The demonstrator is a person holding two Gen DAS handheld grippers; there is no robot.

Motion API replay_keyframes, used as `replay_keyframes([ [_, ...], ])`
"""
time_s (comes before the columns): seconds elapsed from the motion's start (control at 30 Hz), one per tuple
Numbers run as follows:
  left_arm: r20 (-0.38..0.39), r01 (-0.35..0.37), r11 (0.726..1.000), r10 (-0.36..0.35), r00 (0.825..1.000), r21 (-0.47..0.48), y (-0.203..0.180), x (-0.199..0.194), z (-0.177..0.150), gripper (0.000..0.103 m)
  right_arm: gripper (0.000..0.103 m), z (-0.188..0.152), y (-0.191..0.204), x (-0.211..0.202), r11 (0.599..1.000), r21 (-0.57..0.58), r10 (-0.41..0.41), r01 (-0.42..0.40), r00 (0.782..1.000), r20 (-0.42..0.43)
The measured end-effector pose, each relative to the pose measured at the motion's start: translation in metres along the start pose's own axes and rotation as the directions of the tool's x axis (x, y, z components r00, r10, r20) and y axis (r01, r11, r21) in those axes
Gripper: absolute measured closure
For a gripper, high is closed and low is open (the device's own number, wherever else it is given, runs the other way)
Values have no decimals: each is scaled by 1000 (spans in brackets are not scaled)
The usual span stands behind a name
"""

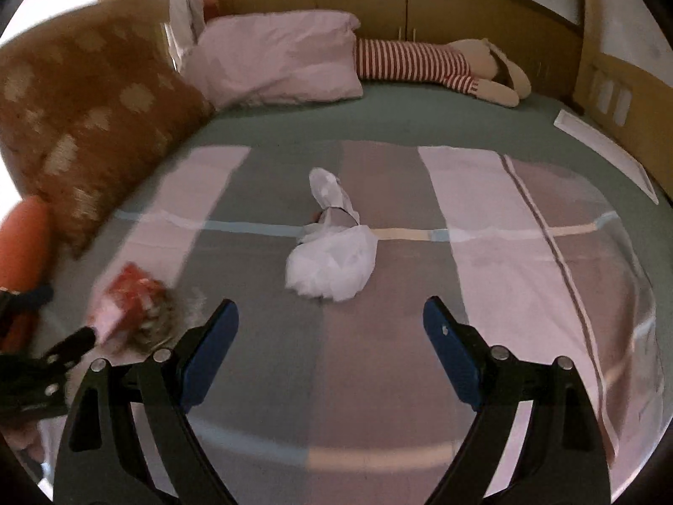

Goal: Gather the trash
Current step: 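Return both tools over the bed toward the red box and white tissue, then grasp the red cigarette box with the left tool while the right tool grasps the white tissue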

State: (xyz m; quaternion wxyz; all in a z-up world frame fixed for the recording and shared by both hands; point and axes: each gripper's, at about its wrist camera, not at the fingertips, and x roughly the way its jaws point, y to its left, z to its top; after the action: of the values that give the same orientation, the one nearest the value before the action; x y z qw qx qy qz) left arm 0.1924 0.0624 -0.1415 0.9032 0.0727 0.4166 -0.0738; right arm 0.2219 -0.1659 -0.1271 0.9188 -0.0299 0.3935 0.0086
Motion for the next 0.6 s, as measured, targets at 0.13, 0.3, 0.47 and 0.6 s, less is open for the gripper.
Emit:
replay_keyframes([
  [0.13, -28, 12, 1000, -12, 1000, -14, 3, 26, 7, 6, 15, 17, -1, 40, 1000, 21, -19, 19, 999, -28],
  [0.3, -95, 45, 998, -49, 994, -38, 4, 56, 7, 16, 21, 25, 2, 81, 1000, 9, -17, 17, 996, -85],
  [0.47, -91, 59, 998, -61, 994, -22, 1, 55, 4, 46, 67, 23, 1, 76, 1000, -11, -11, 10, 995, -98],
  [0.6, -10, 21, 1000, -21, 1000, 13, -11, 20, 11, 46, 78, 17, -1, 40, 999, -36, -13, 10, 997, -72],
])
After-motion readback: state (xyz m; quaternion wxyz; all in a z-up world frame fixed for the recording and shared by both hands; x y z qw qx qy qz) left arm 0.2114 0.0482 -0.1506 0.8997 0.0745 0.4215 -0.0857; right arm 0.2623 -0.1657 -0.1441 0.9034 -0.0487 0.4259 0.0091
